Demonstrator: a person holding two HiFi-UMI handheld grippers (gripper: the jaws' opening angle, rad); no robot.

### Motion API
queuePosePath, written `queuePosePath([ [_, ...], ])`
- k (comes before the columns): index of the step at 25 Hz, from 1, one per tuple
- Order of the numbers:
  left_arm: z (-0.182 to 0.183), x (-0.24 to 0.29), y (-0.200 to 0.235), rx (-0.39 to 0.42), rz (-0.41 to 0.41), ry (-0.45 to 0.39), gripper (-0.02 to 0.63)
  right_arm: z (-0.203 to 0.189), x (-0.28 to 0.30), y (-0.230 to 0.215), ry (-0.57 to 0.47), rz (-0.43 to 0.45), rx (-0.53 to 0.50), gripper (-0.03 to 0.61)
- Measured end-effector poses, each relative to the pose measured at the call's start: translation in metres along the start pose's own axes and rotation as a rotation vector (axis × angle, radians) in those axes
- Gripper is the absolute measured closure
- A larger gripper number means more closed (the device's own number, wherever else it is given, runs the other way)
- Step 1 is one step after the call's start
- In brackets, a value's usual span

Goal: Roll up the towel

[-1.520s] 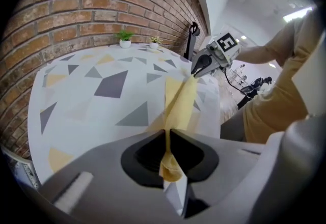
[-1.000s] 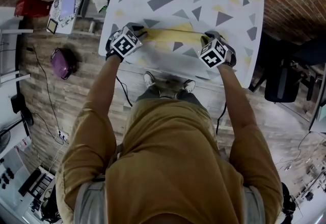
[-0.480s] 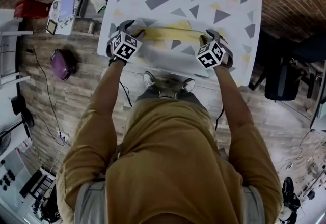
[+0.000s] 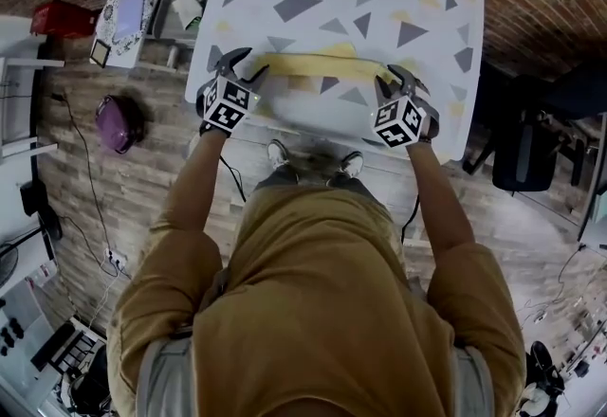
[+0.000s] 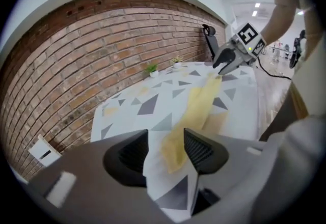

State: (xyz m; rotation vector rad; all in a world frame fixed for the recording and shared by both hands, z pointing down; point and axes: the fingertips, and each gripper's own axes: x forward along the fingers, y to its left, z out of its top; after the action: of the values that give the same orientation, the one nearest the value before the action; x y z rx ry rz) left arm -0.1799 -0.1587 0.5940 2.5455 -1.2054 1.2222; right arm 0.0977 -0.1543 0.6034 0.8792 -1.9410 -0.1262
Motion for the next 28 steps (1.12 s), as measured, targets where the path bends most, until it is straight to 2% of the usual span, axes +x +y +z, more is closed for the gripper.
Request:
queuePosePath([
  [4, -0.009, 0.008, -0.042, 0.097, -0.128, 0.036, 0.350, 0.003, 0.002, 0.035, 0.009, 0.079, -0.110, 0.456],
  [7, -0.017, 0.017, -0.057, 0.134, -0.186, 0.078, 0.364, 0.002, 0.010, 0.046, 0.032, 0.114, -0.163, 0.456],
  [11, -0.030, 0.023, -0.060, 0.111, -0.268, 0.127, 0.388, 0.001, 0.019, 0.046, 0.072, 0.145, -0.204, 0.456],
  [15, -0.030, 0.023, -0.055, 0.048, -0.354, 0.131, 0.398, -0.002, 0.025, 0.046, 0.101, 0.204, -0.261, 0.457],
  [19, -0.031, 0.024, -0.044, 0.055, -0.379, 0.148, 0.467, -0.002, 0.026, 0.048, 0.117, 0.264, -0.311, 0.456],
  [22, -0.033, 0.025, -0.043, 0.089, -0.377, 0.169, 0.483, -0.002, 0.026, 0.051, 0.132, 0.289, -0.324, 0.459],
  [28, -0.034, 0.021, -0.045, 0.088, -0.350, 0.165, 0.502, -0.006, 0.022, 0.055, 0.118, 0.280, -0.282, 0.531],
])
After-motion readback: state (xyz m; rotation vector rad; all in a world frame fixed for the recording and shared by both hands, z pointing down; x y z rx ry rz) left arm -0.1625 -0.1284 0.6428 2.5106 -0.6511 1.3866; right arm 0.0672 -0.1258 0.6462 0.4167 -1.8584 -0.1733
